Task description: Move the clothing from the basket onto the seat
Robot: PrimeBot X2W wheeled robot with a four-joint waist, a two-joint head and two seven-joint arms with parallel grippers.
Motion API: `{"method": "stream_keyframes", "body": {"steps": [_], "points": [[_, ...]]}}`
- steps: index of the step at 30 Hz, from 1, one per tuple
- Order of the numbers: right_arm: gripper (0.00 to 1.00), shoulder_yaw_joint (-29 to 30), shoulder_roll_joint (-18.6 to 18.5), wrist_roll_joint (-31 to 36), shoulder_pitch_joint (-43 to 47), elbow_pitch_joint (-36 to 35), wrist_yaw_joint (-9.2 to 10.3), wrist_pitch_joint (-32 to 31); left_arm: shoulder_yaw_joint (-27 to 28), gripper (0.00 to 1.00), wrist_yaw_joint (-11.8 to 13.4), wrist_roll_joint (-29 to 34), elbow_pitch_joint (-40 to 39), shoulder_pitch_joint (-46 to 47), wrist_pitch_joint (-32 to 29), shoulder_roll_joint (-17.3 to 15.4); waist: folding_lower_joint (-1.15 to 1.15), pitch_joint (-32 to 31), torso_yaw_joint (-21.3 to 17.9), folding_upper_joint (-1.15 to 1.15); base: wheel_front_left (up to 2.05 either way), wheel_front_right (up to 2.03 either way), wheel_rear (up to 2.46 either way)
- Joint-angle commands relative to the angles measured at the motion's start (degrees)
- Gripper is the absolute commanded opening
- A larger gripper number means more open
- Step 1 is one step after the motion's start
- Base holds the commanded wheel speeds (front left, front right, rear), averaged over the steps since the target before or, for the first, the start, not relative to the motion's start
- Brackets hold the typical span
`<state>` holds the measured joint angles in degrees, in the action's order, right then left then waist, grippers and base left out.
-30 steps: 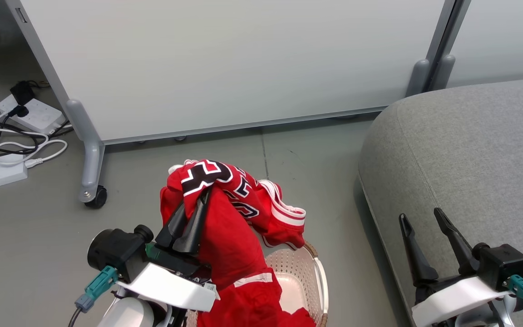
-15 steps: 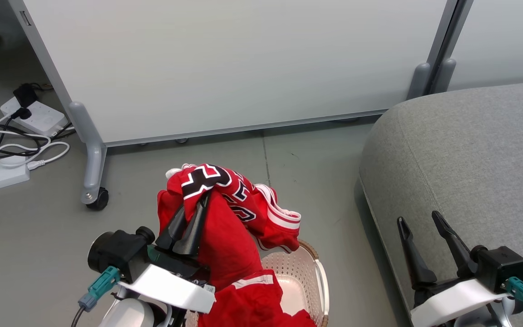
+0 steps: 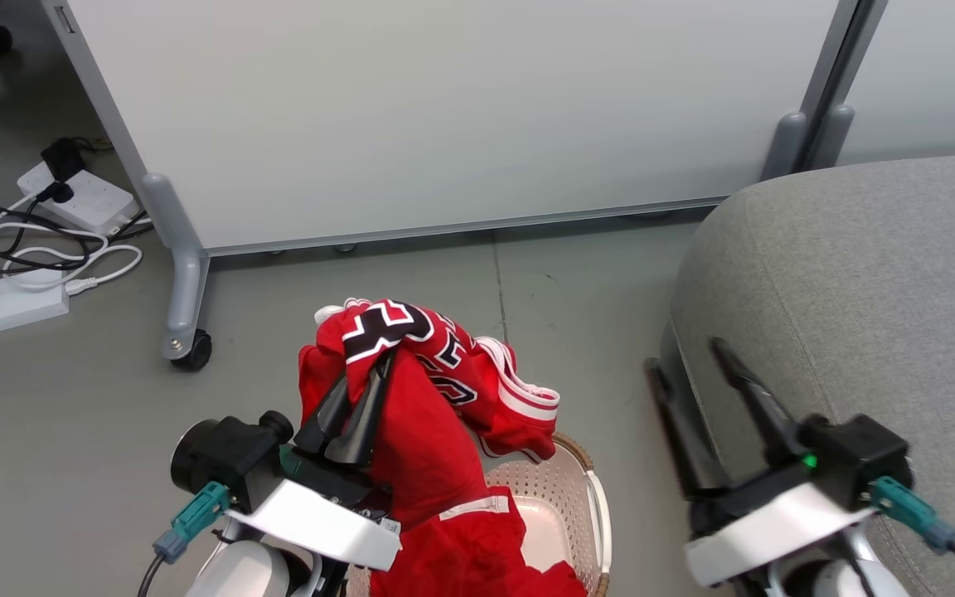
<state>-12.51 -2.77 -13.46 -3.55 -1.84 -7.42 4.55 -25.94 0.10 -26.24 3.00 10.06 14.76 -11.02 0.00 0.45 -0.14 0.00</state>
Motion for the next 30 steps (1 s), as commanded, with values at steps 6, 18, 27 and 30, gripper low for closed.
{"method": "stream_keyframes", "body": {"steps": [6,18,27,30], "points": [[1.0,-10.5,-0.2,-2.2,-5.0,-1.3,-0.13,-1.3,-0.6,0.0,-1.1,0.7,0.4,2.4,0.4,0.5,0.0,0.9,1.5,0.0,0.0,0.0,0.0],[1.0,-28.6,-0.2,-9.4,-15.6,11.5,-0.13,0.9,-2.2,0.0,-2.4,1.4,0.5,3.4,0.4,1.3,0.0,1.3,3.7,0.0,0.0,0.0,0.0],[0.0,-34.8,-0.2,-14.7,-21.7,20.0,-0.13,4.0,-2.9,0.0,-2.6,1.2,0.6,3.5,0.4,1.5,0.0,1.5,4.2,0.0,0.0,0.0,0.0],[0.0,-35.9,-0.3,-16.3,-23.1,21.4,-0.13,5.3,-2.8,0.0,-2.7,1.1,0.6,3.4,0.4,1.4,0.0,1.6,4.0,0.0,0.0,0.0,0.0]]}}
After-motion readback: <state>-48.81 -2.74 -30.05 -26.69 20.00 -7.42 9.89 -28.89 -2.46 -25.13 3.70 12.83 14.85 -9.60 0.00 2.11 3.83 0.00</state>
